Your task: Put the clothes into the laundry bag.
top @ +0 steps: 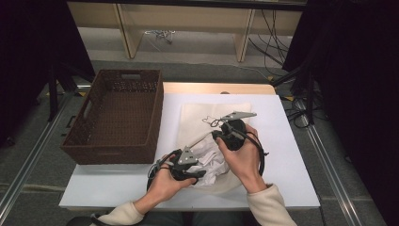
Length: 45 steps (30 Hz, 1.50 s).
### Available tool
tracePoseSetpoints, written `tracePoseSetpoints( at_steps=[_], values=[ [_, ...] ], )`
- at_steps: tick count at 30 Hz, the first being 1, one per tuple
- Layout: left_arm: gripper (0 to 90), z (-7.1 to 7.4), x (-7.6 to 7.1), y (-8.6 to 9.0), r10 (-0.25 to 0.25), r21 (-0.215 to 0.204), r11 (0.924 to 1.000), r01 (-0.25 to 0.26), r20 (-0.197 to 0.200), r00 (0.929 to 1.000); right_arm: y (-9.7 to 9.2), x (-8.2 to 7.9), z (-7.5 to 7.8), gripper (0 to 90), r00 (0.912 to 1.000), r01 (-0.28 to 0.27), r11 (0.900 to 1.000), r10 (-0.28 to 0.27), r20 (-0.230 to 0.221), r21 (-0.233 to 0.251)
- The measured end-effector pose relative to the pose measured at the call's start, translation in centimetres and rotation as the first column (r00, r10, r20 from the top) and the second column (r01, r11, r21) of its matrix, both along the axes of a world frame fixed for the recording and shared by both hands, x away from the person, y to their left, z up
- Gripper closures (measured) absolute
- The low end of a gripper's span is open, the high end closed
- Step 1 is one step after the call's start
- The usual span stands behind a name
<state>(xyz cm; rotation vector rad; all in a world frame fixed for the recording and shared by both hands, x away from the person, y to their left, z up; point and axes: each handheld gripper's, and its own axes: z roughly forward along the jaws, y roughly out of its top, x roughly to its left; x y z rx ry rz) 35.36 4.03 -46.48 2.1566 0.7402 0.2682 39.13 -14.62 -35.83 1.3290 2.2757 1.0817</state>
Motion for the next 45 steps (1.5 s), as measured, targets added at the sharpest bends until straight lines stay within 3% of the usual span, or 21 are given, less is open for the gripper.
tracePoseSetpoints(
  at_steps=[1, 6, 12, 14, 15, 20, 22, 25, 31, 35, 38, 39, 44, 45],
  values=[
    [46.4, 0.1, 0.1, 0.1, -0.013, 0.005, 0.9999, 0.013, 0.014, 0.9998, 0.0, 0.1, 0.0, 88.6, 0.9997, -0.016, 0.9998, 0.016, 0.017, -0.012],
    [43.8, -0.2, 0.5, 0.0, -0.035, 0.014, 0.9993, 0.035, 0.028, 0.999, 0.0, 0.1, -0.3, 88.6, 0.9997, -0.02, 0.9998, 0.02, 0.012, -0.003],
    [63.4, -0.8, 0.6, -0.3, -0.031, 0.061, 0.9978, 0.027, 0.06, 0.9977, 0.0, 0.0, -0.4, 88.6, 0.9997, -0.025, 0.9996, 0.025, 0.003, -0.011],
    [66.6, -1.0, 0.7, -0.4, -0.023, 0.056, 0.9982, 0.02, 0.061, 0.9979, 0.0, 0.1, -0.4, 88.6, 0.9996, -0.026, 0.9996, 0.026, 0.008, -0.011],
    [72.9, -1.1, 0.8, -0.4, -0.021, 0.056, 0.9983, 0.018, 0.056, 0.9982, -0.2, 0.1, -0.4, 88.6, 0.9997, -0.021, 0.9998, 0.021, -0.007, -0.005],
    [81.4, -1.1, 1.0, -0.4, -0.004, 0.024, 0.9997, 0.003, 0.028, 0.9996, -0.3, 0.2, -0.6, 88.6, 0.9997, -0.023, 0.9997, 0.023, 0.002, -0.008],
    [82.7, -1.0, 1.1, -0.3, 0.002, 0.022, 0.9998, -0.002, 0.019, 0.9998, -0.3, 0.2, -0.6, 88.6, 0.9998, -0.018, 0.9997, 0.018, 0.002, -0.018],
    [84.5, -0.9, 1.4, -0.3, 0.013, -0.03, 0.9995, -0.013, -0.01, 0.9999, -0.1, 0.1, -0.6, 88.6, 0.9998, -0.018, 0.9998, 0.018, -0.001, 0.005],
    [85.8, -0.5, 1.7, -0.3, 0.034, -0.064, 0.9973, -0.035, -0.028, 0.9991, -0.1, 0.1, -0.6, 88.6, 0.9998, -0.022, 0.9997, 0.022, 0.003, -0.009],
    [86.0, 0.1, 1.8, -0.5, 0.047, -0.101, 0.9936, -0.05, -0.026, 0.9985, -0.2, 0.0, -0.4, 88.6, 0.9997, -0.025, 0.9997, 0.025, -0.001, -0.004],
    [86.1, 0.4, 2.1, -0.6, 0.053, -0.093, 0.9942, -0.054, -0.013, 0.9985, -0.2, -0.1, -0.4, 88.6, 0.9995, -0.031, 0.9995, 0.031, 0.001, -0.008],
    [86.1, 0.7, 2.3, -0.8, 0.067, -0.117, 0.9908, -0.068, -0.015, 0.9976, -0.2, -0.1, -0.4, 88.6, 0.9995, -0.027, 0.9996, 0.027, 0.015, -0.007],
    [86.1, 1.0, 3.3, -1.5, 0.097, -0.113, 0.9889, -0.096, 0.002, 0.9953, -0.1, -0.1, -0.3, 88.6, 0.9998, -0.022, 0.9998, 0.022, 0.002, 0.003],
    [85.9, 1.0, 3.5, -1.5, 0.095, -0.11, 0.9894, -0.095, 0.0, 0.9955, -0.2, 0.0, -0.4, 88.6, 0.9991, -0.041, 0.9991, 0.041, 0.011, -0.006]
  ],
)
